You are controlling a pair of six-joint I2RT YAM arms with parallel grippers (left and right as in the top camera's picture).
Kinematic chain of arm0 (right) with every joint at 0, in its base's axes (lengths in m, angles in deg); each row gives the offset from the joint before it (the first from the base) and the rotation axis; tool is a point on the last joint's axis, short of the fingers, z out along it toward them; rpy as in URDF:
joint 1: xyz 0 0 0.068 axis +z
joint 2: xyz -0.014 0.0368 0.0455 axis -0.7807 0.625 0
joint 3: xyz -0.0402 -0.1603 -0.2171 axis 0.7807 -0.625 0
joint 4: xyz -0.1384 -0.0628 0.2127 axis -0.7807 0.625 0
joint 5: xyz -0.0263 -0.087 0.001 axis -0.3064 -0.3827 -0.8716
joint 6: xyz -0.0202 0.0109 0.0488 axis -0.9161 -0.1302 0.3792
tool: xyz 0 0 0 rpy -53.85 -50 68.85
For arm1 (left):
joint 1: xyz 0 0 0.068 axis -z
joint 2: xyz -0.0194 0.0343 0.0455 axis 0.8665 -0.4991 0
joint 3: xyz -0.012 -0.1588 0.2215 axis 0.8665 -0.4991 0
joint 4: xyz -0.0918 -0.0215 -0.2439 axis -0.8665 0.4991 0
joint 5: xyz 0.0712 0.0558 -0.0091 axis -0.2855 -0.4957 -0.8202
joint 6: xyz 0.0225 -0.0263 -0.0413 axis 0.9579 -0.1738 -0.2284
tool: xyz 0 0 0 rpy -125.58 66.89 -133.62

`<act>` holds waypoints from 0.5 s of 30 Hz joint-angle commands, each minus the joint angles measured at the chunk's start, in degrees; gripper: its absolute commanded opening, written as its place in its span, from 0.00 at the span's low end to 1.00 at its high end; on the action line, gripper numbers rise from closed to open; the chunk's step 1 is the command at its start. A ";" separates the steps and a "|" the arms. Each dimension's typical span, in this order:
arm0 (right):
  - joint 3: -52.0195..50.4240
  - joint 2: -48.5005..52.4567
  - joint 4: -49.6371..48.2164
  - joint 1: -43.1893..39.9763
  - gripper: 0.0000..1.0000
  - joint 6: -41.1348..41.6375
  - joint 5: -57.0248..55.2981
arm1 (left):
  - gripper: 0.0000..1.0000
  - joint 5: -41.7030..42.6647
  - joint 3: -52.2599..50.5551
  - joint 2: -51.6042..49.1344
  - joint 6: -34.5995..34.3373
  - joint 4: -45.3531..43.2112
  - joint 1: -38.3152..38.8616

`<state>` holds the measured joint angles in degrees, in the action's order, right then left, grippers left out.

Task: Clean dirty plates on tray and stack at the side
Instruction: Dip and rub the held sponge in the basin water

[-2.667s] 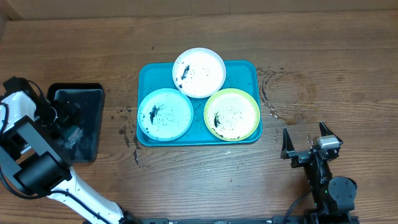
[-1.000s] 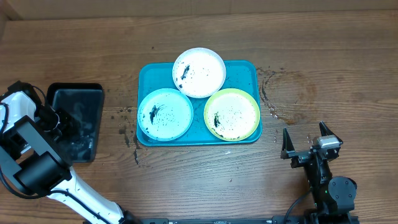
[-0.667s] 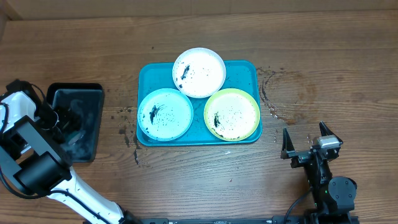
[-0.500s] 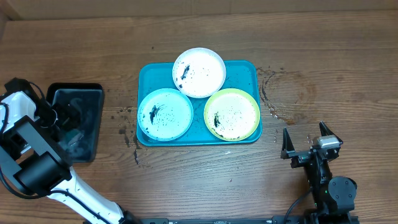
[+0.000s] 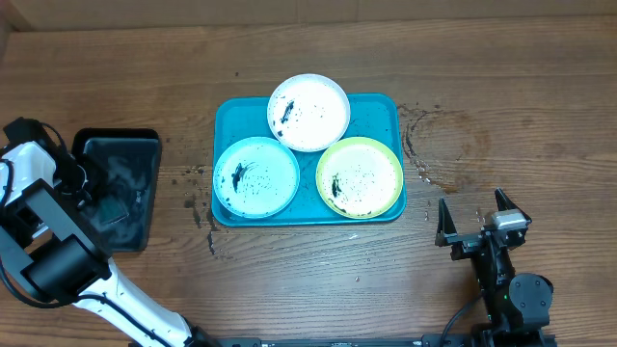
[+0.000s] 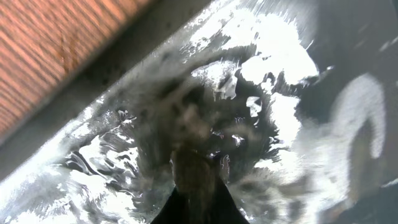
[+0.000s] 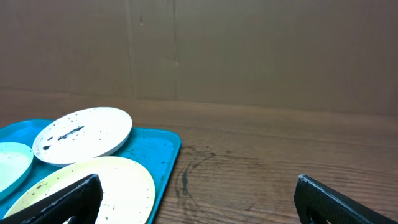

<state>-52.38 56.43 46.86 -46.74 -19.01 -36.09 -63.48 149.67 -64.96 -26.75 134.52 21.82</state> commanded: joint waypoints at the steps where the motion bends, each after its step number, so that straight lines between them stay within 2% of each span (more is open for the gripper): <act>1: -0.59 -0.20 -0.37 -0.09 1.00 -0.22 0.44 | 0.63 0.46 0.13 -0.66 0.02 2.12 0.44; 2: -0.59 -0.20 -0.37 -0.09 1.00 -0.24 0.44 | 1.00 0.48 0.13 -0.66 0.02 2.91 0.44; 10: -0.59 -0.20 -0.37 -0.09 1.00 -0.24 0.44 | 1.00 0.76 0.13 -0.66 0.02 11.58 0.46; 13: -0.59 -0.20 -0.37 -0.09 1.00 -0.22 0.44 | 0.83 1.57 0.13 -0.66 0.02 14.21 0.46; 14: -0.59 -0.20 -0.37 -0.09 1.00 -0.22 0.44 | 0.74 1.57 0.13 -0.66 0.02 14.88 0.46; 15: -0.59 -0.20 -0.39 -0.09 1.00 -0.22 0.44 | 0.58 1.55 0.13 -0.66 0.02 15.47 0.44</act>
<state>-52.38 56.43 46.84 -46.74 -19.03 -36.11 -62.98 149.67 -64.96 -27.06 149.04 21.82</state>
